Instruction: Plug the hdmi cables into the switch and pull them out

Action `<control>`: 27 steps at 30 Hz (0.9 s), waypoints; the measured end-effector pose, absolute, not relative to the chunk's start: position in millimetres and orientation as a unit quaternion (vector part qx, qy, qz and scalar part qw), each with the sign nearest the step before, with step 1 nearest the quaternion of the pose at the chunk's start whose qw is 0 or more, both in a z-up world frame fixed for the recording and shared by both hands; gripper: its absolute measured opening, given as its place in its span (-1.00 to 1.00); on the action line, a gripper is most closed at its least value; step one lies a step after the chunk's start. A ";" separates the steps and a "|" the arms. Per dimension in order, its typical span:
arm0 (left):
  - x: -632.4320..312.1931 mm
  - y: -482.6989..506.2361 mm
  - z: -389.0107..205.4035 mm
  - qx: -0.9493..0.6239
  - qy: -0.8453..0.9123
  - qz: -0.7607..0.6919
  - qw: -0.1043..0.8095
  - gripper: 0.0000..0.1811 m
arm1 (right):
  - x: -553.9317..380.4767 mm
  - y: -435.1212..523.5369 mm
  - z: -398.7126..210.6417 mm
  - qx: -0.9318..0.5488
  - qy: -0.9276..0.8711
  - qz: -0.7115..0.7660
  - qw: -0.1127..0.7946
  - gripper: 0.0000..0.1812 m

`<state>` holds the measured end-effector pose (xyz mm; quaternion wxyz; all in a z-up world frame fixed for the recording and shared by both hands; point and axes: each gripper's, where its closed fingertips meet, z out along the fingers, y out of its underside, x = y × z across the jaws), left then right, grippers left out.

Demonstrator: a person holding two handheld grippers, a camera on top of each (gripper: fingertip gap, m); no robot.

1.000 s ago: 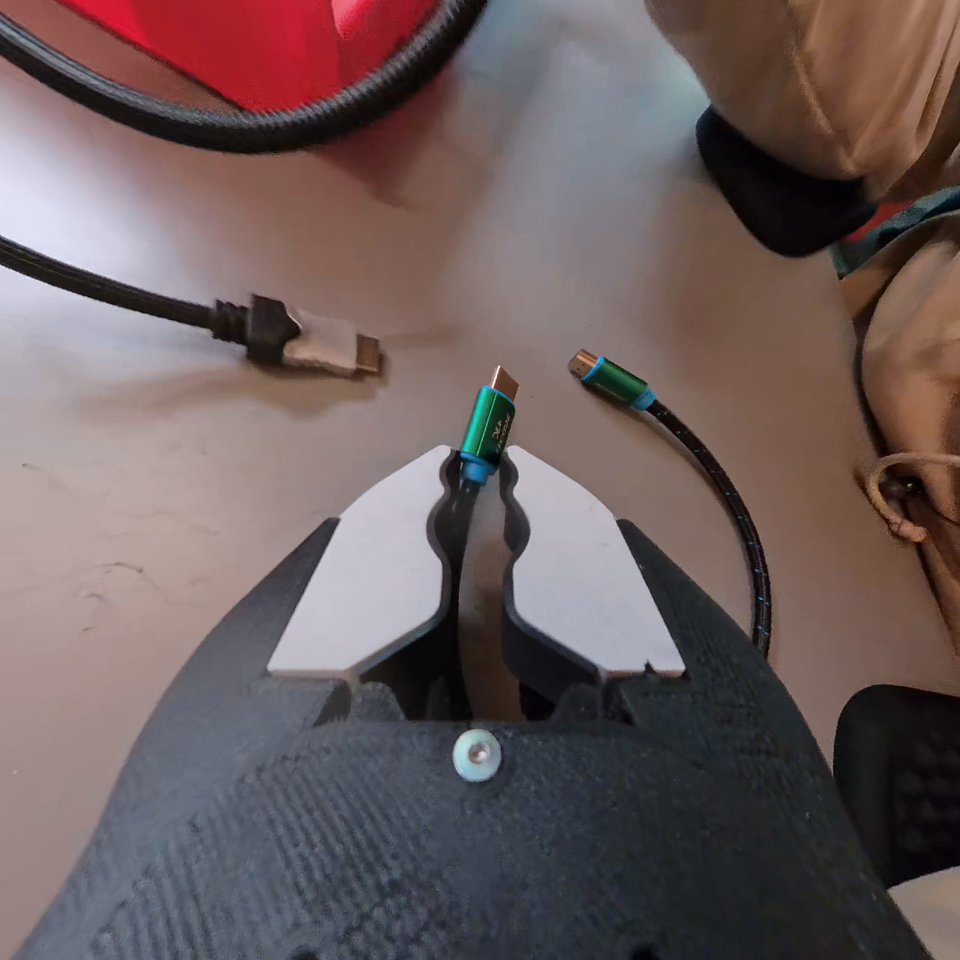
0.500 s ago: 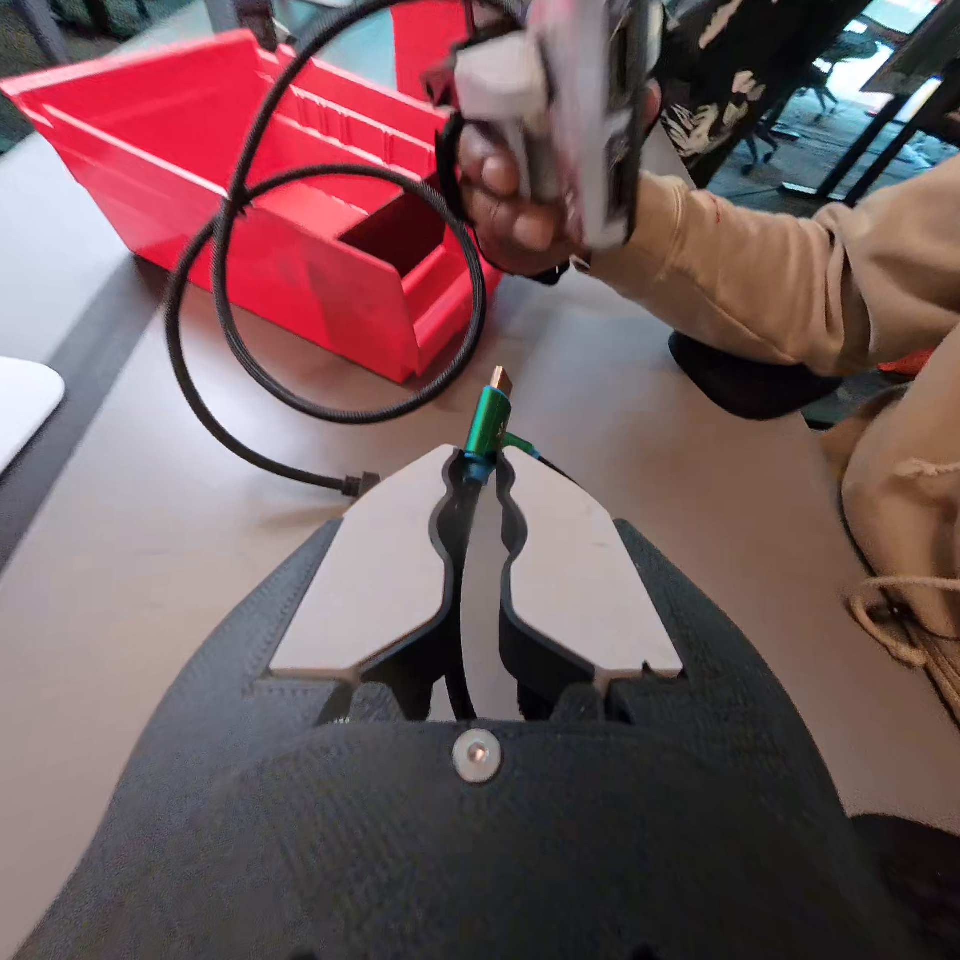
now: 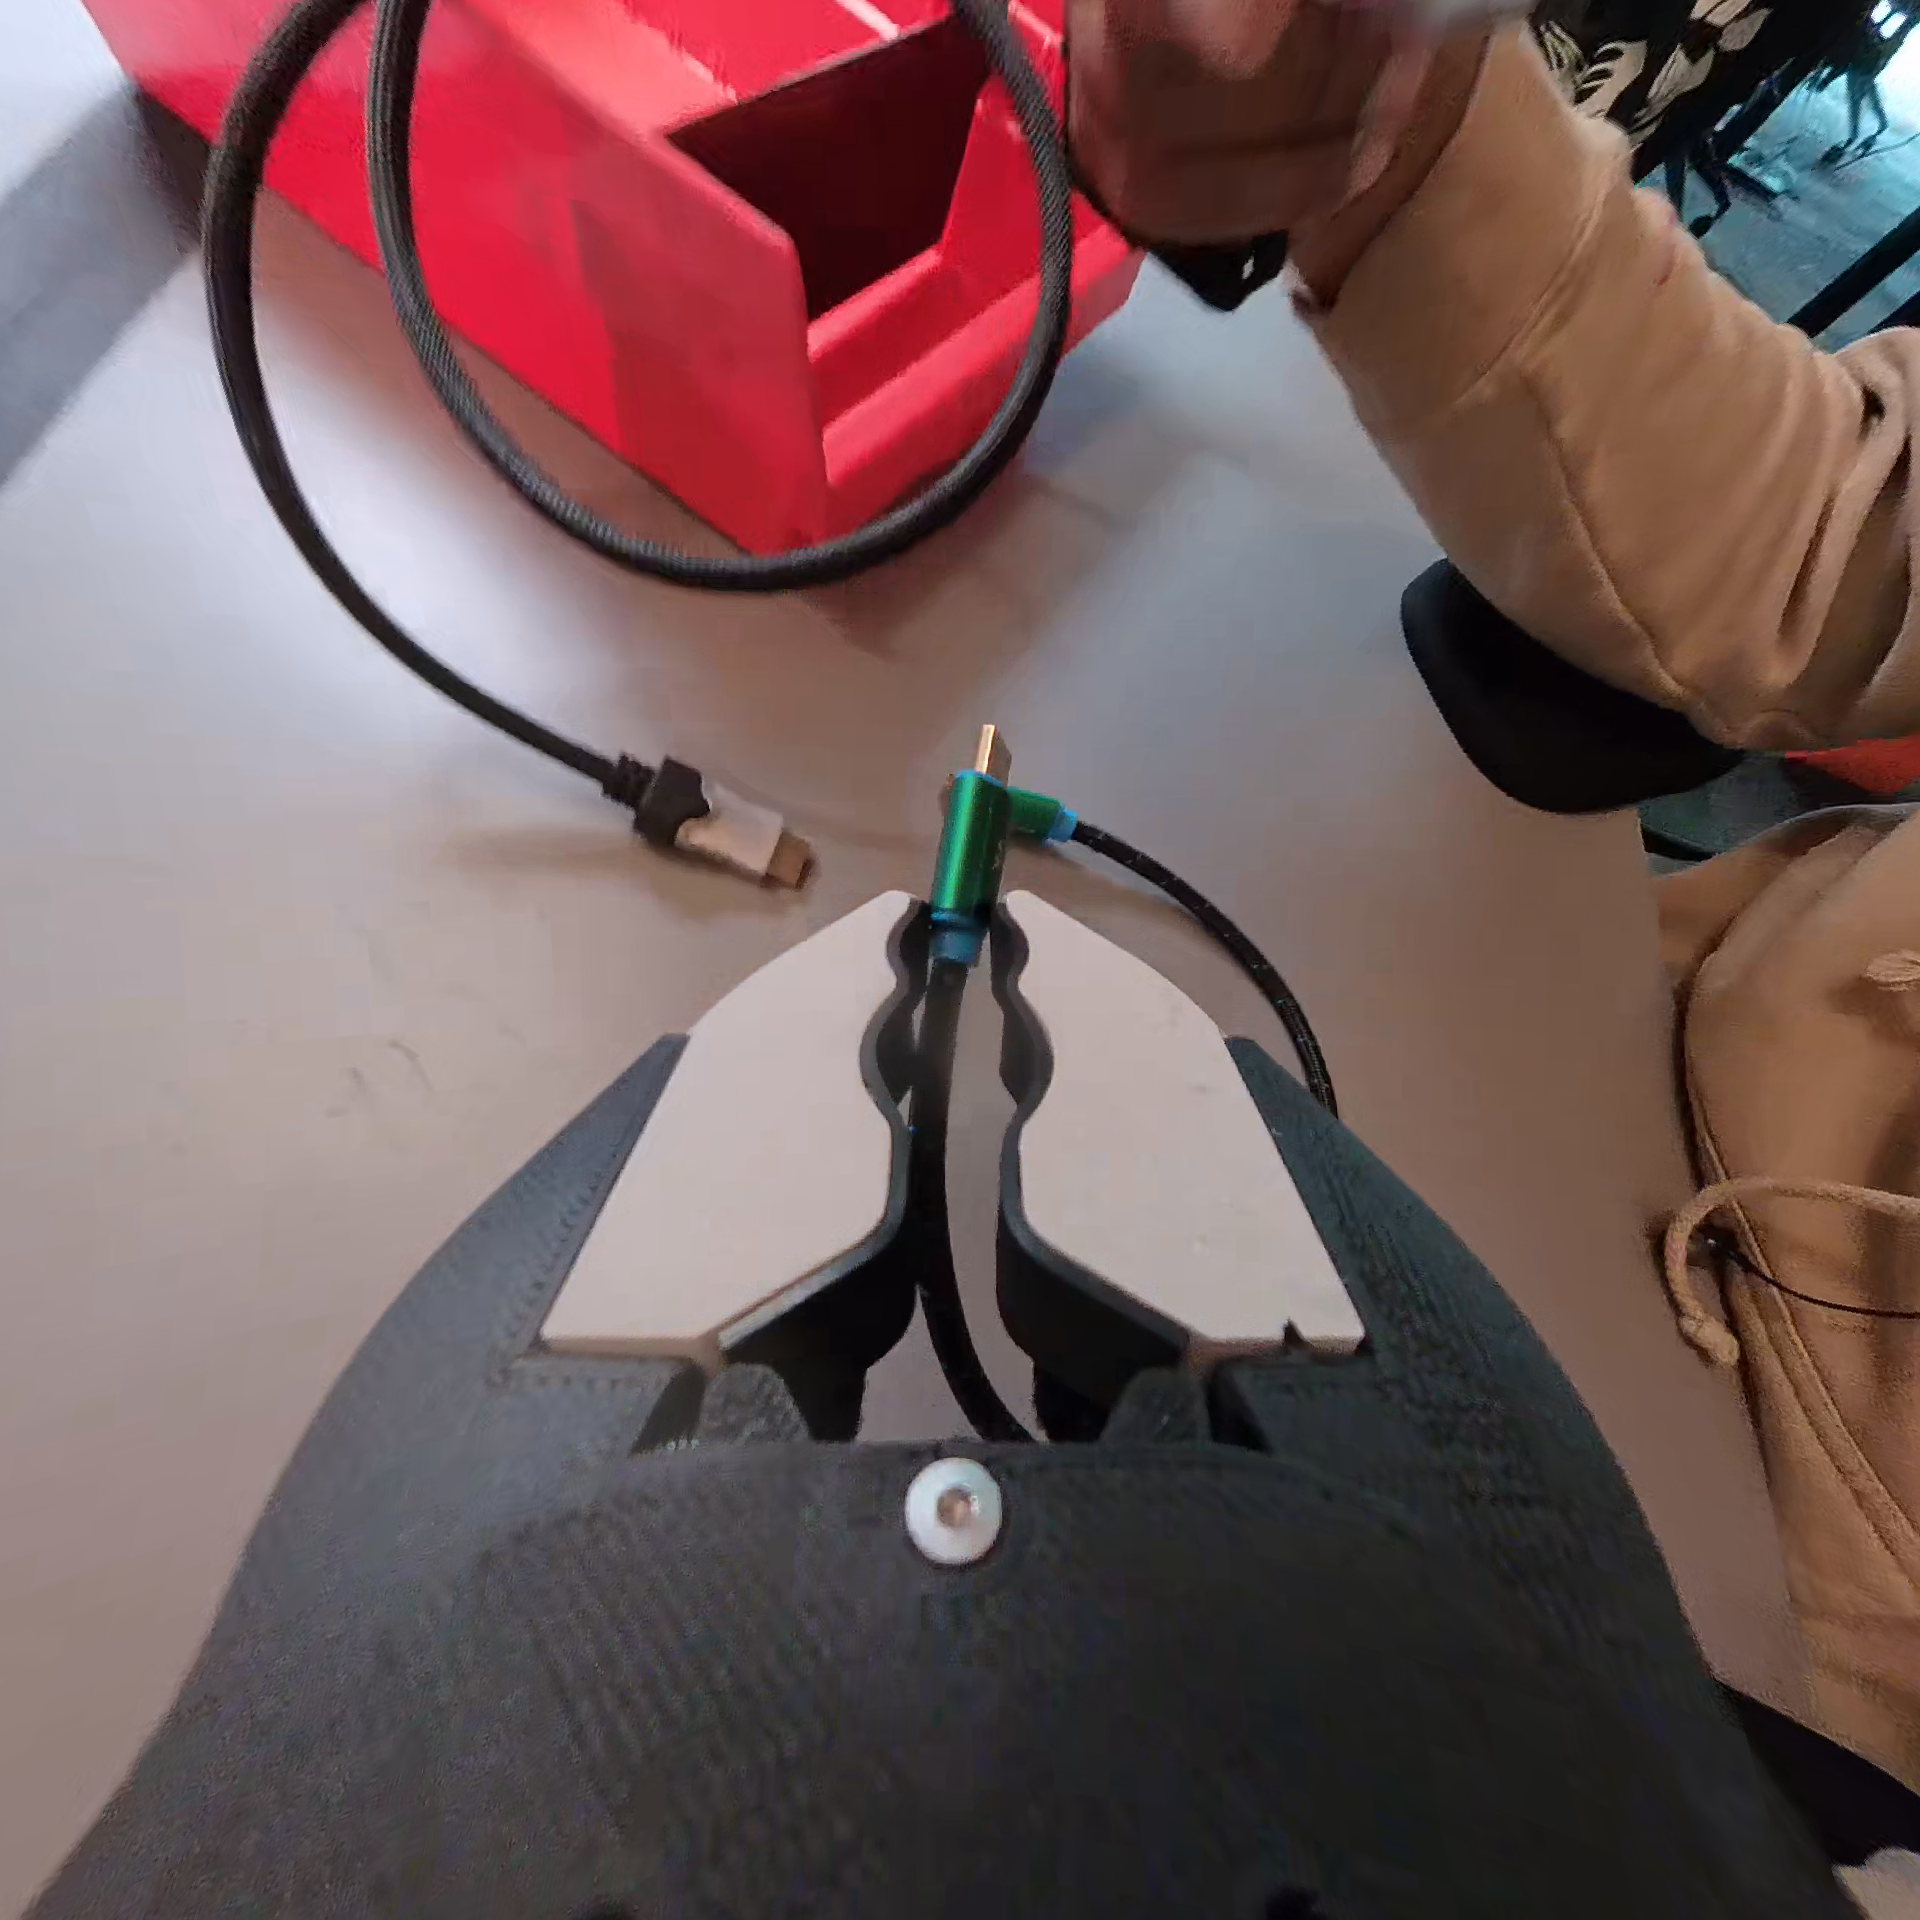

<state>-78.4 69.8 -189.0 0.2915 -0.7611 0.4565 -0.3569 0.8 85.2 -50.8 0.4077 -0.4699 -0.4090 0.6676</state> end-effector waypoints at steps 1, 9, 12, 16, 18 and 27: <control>-79.2 69.9 -197.2 -0.765 0.450 -0.367 0.279 -0.87 | 1.0 85.0 -50.5 -0.469 -0.409 0.668 0.409 -0.76; -83.1 72.3 -246.2 -0.794 0.426 -0.381 0.209 -0.86 | 1.0 89.8 -56.3 -0.476 -0.405 0.667 0.406 -0.76; -83.1 71.5 -253.6 -0.797 0.439 -0.362 0.203 -0.84 | 1.2 91.4 -57.7 -0.478 -0.403 0.667 0.406 -0.76; -81.3 67.8 -255.9 -0.790 0.456 -0.355 0.203 -0.76 | -1.1 91.9 -60.5 -0.480 -0.403 0.667 0.402 -0.76; -81.3 68.1 -255.5 -0.788 0.457 -0.357 0.205 -0.72 | -3.0 91.5 -63.1 -0.482 -0.404 0.667 0.399 -0.76; -78.7 63.3 -264.9 -0.785 0.455 -0.377 0.184 -0.77 | -6.8 90.7 -67.5 -0.486 -0.407 0.667 0.391 -0.76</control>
